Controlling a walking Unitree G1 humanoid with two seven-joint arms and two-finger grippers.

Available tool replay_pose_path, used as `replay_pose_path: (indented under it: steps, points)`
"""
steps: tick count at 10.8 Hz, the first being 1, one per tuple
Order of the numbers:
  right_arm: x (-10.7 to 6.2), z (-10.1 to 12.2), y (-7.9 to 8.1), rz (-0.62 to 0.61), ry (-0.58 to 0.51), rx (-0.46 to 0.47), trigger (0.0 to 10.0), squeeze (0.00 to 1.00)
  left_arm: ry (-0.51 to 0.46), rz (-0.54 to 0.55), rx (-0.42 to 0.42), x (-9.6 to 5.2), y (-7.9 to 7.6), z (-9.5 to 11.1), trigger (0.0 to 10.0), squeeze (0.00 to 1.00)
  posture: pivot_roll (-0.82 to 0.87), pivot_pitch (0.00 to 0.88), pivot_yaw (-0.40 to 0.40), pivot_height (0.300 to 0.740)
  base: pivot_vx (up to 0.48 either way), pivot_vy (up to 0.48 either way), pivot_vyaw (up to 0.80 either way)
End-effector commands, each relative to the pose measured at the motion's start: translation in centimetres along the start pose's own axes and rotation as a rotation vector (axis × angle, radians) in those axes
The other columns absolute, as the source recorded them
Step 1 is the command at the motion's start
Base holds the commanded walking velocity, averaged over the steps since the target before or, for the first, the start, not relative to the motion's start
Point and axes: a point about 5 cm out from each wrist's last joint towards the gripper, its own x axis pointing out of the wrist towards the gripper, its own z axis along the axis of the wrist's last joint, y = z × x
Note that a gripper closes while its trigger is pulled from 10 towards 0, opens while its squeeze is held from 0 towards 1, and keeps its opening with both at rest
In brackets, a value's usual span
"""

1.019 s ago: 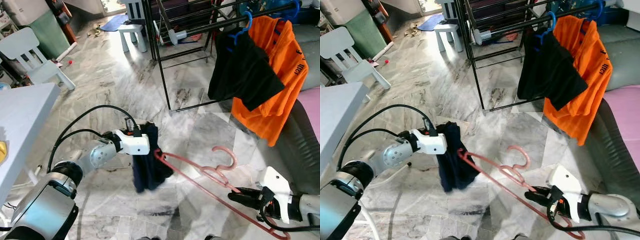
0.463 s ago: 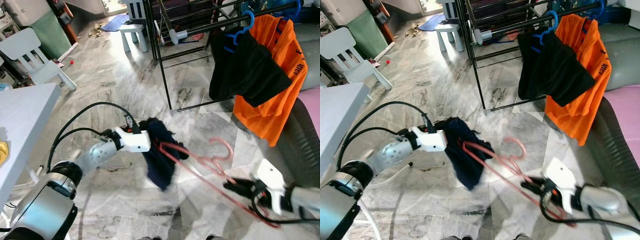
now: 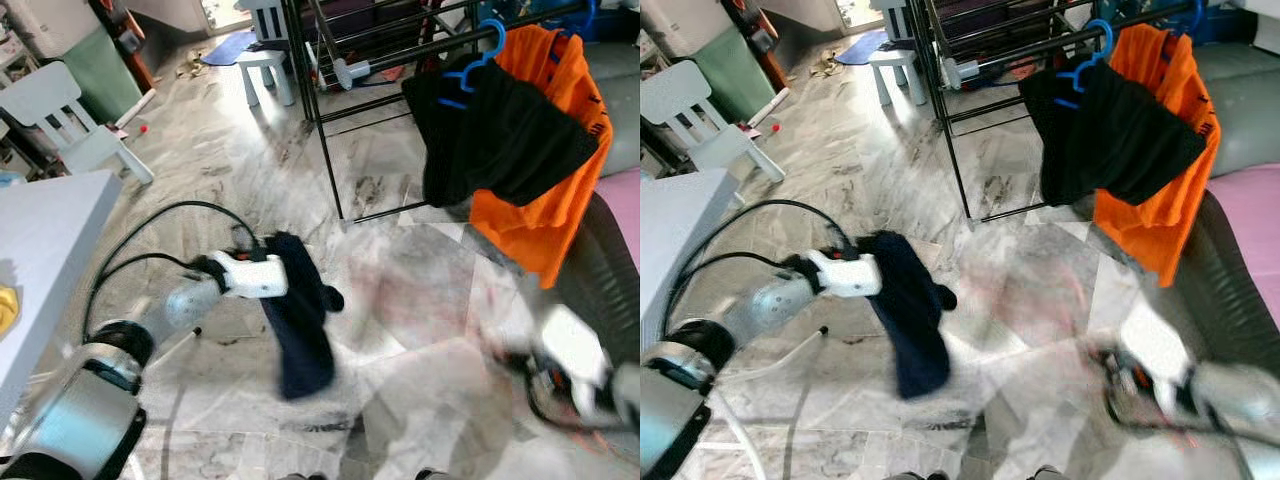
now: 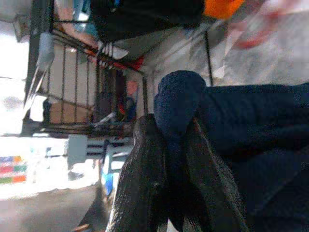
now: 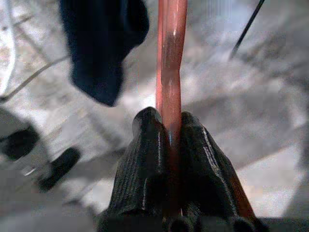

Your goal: Hang hanger

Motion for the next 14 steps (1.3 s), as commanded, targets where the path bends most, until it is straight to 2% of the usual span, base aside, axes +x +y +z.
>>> replay_pose_path:
  steps: [1, 3, 6, 10, 13, 14]
  points:
    - [0.5, -0.3, 0.4, 0.002, 0.005, -0.011, 10.0, 0.0, -0.005, 0.011, -0.002, -0.3, 0.7, -0.3, 10.0, 0.0, -0.07, 0.124, 0.217, 0.74, 0.0, 0.0, 0.0]
    - [1.0, -0.2, 1.4, 0.078, -0.005, 0.01, 10.0, 0.0, -0.05, 0.024, 0.001, -0.1, 1.0, 0.3, 10.0, 0.0, -0.07, 0.125, 0.217, 0.74, 0.0, 0.0, 0.0]
    - [0.8, -1.3, 2.3, 0.139, 0.041, 0.032, 10.0, 0.0, -0.078, 0.053, -0.001, -0.1, 1.8, 0.6, 10.0, 0.0, -0.07, 0.127, 0.222, 0.74, 0.0, 0.0, 0.0]
    - [0.6, -1.6, 2.6, 0.163, 0.057, 0.045, 10.0, 0.0, -0.081, 0.058, -0.005, -0.1, 1.8, 0.7, 10.0, 0.0, -0.07, 0.129, 0.221, 0.74, 0.0, 0.0, 0.0]
    - [1.7, -1.3, 3.2, 0.19, 0.045, 0.049, 10.0, 0.0, -0.114, 0.08, -0.033, 0.2, 1.9, 1.3, 10.0, 0.0, -0.06, 0.126, 0.22, 0.74, 0.0, 0.0, 0.0]
    - [2.2, -1.6, 3.6, 0.216, 0.055, 0.067, 10.0, 0.0, -0.132, 0.116, -0.069, 0.3, 2.3, 1.6, 10.0, 0.0, -0.06, 0.125, 0.218, 0.74, 0.0, 0.0, 0.0]
